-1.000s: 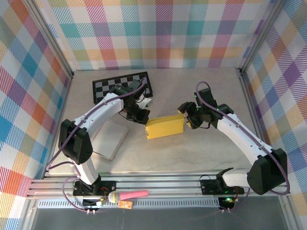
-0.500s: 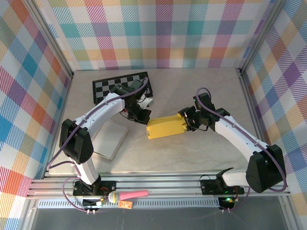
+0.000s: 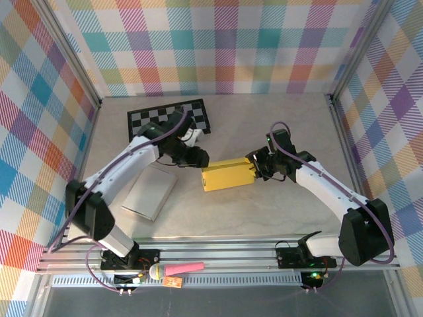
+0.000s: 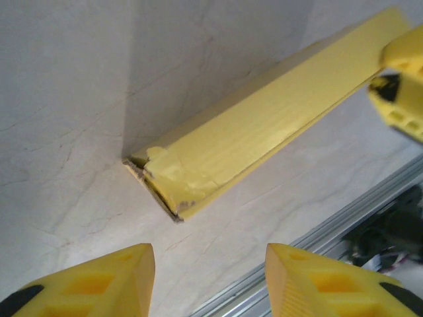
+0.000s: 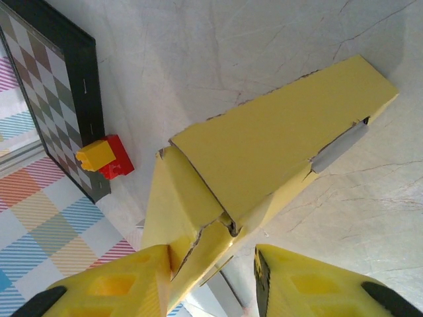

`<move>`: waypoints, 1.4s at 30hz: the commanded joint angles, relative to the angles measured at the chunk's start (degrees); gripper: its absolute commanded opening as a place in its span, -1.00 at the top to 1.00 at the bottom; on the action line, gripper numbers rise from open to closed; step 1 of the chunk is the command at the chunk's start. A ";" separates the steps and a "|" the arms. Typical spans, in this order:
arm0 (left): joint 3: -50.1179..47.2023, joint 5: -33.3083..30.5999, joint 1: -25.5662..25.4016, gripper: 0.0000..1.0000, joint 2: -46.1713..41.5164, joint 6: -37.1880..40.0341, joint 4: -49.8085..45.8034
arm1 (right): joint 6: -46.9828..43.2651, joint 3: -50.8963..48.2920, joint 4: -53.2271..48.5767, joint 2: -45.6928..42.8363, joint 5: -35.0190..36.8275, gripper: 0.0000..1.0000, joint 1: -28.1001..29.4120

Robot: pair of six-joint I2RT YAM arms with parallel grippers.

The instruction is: Fold the paper box

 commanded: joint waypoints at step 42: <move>-24.31 9.06 3.58 0.33 -7.04 -24.20 27.24 | -0.04 -2.82 -2.86 -1.21 -0.20 0.23 -0.32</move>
